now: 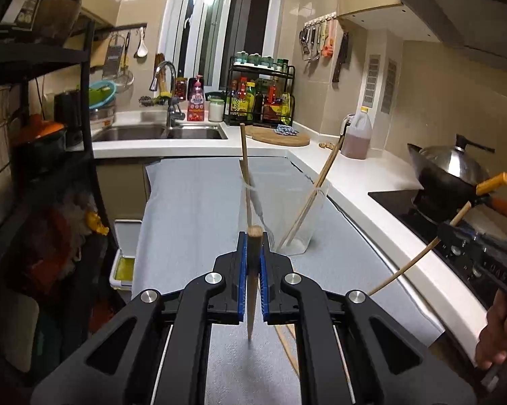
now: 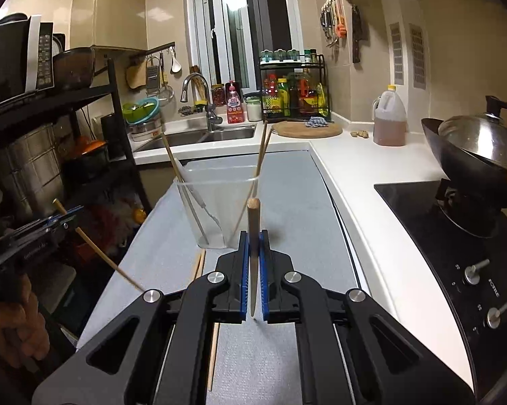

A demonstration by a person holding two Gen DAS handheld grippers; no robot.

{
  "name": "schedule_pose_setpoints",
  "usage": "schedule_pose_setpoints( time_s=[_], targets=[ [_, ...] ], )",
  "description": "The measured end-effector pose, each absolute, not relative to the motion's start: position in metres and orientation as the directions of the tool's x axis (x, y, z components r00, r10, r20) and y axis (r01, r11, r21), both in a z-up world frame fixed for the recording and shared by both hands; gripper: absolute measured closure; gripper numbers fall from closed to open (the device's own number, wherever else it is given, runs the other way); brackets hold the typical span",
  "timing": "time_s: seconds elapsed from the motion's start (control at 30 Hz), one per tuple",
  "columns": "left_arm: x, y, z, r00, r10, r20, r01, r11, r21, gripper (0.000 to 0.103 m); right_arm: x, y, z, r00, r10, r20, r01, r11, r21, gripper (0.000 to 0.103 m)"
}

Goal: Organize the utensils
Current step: 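Lift both chopsticks and carry them upright toward the clear container with both tools, then lower the chopsticks into the container and open both tools to release them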

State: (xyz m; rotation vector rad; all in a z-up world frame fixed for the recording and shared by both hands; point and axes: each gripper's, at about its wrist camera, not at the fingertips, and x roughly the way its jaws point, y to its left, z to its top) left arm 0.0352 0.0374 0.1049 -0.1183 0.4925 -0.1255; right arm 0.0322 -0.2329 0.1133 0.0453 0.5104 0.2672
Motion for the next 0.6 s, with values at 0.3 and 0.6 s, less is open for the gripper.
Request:
schedule_pose_setpoints(
  time_s=[0.3,0.6],
  targets=[
    [0.071,0.051,0.144,0.835,-0.223,-0.503,0.118,0.965,-0.233,0.097,0.065,-0.225,0.150,0.829,0.309,-0.465,-0.285,0.951,0.123,0.097],
    [0.123,0.053,0.212,0.876,-0.241,-0.418,0.157,0.962,-0.225,0.097,0.106,-0.204,0.213,0.864,0.348,-0.363,-0.343,0.936,0.080,0.097]
  ],
)
